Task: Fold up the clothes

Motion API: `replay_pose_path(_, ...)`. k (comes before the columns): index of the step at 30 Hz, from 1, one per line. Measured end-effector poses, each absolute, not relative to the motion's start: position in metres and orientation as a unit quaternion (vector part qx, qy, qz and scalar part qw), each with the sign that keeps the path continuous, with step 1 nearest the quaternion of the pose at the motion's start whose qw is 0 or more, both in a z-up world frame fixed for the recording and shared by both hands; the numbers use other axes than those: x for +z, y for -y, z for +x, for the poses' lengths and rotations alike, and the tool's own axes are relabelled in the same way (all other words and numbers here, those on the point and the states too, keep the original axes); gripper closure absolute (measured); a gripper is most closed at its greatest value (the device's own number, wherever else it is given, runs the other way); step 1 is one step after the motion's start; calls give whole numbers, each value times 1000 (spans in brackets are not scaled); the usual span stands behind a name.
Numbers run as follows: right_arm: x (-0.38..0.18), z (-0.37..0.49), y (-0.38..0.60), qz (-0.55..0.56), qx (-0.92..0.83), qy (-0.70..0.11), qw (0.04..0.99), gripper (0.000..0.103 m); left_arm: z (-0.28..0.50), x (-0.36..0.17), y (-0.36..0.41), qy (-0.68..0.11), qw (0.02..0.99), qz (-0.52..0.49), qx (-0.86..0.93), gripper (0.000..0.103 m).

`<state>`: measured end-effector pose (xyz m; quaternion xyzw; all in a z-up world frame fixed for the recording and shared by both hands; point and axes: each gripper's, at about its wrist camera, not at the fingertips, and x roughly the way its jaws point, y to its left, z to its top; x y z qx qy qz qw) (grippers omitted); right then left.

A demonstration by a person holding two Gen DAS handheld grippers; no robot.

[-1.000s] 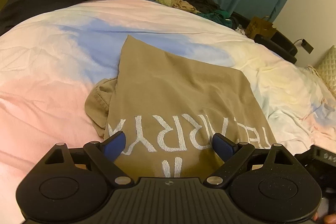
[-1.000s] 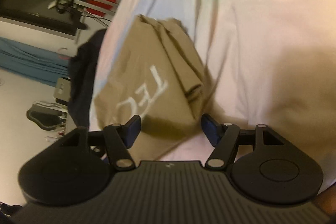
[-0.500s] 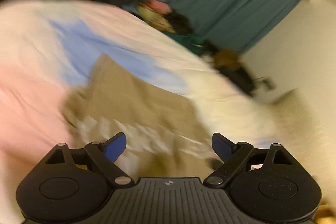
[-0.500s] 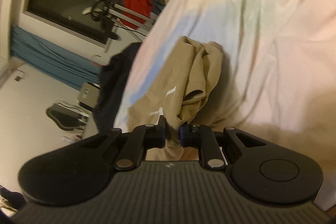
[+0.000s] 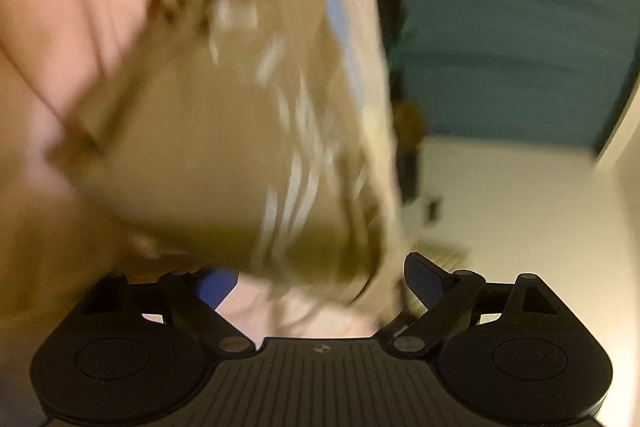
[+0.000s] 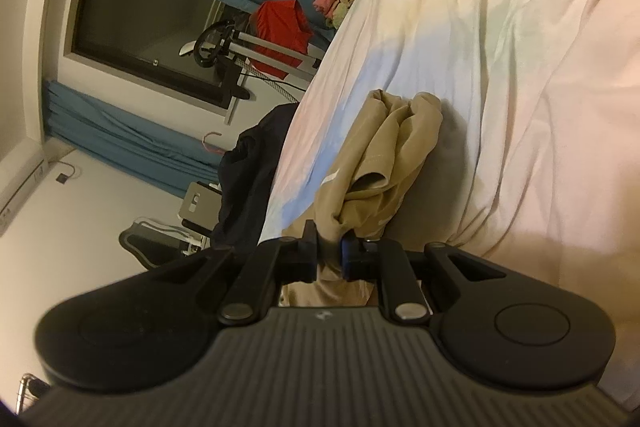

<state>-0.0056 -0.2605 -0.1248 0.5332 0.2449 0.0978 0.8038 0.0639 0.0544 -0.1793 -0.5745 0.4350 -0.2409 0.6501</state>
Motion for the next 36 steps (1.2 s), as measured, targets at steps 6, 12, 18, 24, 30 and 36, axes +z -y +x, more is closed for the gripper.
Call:
replay_pose_path(6,-125,-10,265,546,96,-234,799,89,58,-160,-77,-346,654,-615,-272,14)
replay_pose_path(12,-129,-11,271,561,89,-234,789,89,60,-160,-72,-369,697,-572,-223,28)
replay_pose_path(18,-129,-10,271,550,78,-250,793,89,62,-169,-80,-367,699,-590,-169,70)
replay_pose_path(24,-120,-18,283,535,50,-269,799,84,63,-150,-67,-343,727,-564,-192,83)
replay_pose_path(30,-93,-37,291,543,58,-206,812,5,70,-149,-71,-337,726,-568,-192,85)
replay_pose_path(36,-116,-20,251,620,181,-267,716,5,71,-146,-71,-334,726,-570,-191,85)
